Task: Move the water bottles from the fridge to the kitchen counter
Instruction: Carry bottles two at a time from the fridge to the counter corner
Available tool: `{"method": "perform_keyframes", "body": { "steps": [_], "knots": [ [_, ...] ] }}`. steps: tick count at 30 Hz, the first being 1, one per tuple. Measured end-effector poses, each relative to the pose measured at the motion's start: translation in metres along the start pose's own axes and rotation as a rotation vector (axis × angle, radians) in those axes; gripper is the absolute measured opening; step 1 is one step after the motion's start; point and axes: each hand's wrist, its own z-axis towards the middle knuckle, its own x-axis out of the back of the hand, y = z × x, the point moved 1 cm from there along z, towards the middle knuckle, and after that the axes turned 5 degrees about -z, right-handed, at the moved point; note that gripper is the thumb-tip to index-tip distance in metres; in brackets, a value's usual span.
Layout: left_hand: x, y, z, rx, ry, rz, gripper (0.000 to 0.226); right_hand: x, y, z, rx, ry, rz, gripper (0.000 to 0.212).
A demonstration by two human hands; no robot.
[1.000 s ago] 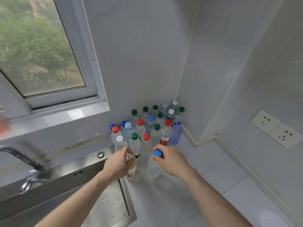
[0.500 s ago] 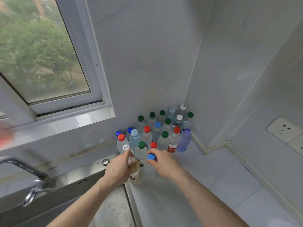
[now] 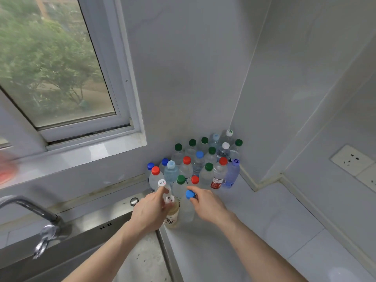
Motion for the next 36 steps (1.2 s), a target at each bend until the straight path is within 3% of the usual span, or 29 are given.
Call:
{"method": "perform_keyframes", "body": {
  "steps": [9, 16, 26, 36],
  "knots": [
    [0.021, 0.018, -0.053, -0.160, 0.073, -0.058, 0.026, 0.006, 0.009, -0.069, -0.075, 0.122, 0.144, 0.058],
    [0.012, 0.045, -0.103, -0.283, -0.050, -0.231, 0.026, 0.010, 0.033, -0.178, -0.142, 0.248, 0.299, 0.057],
    [-0.007, 0.131, -0.149, -0.560, -0.214, -0.117, 0.026, 0.008, 0.072, -0.319, -0.315, 0.411, 0.422, 0.056],
    [-0.079, 0.248, -0.230, -0.864, -0.400, -0.115, 0.027, -0.011, 0.116, -0.509, -0.595, 0.637, 0.406, 0.057]
  ]
}}
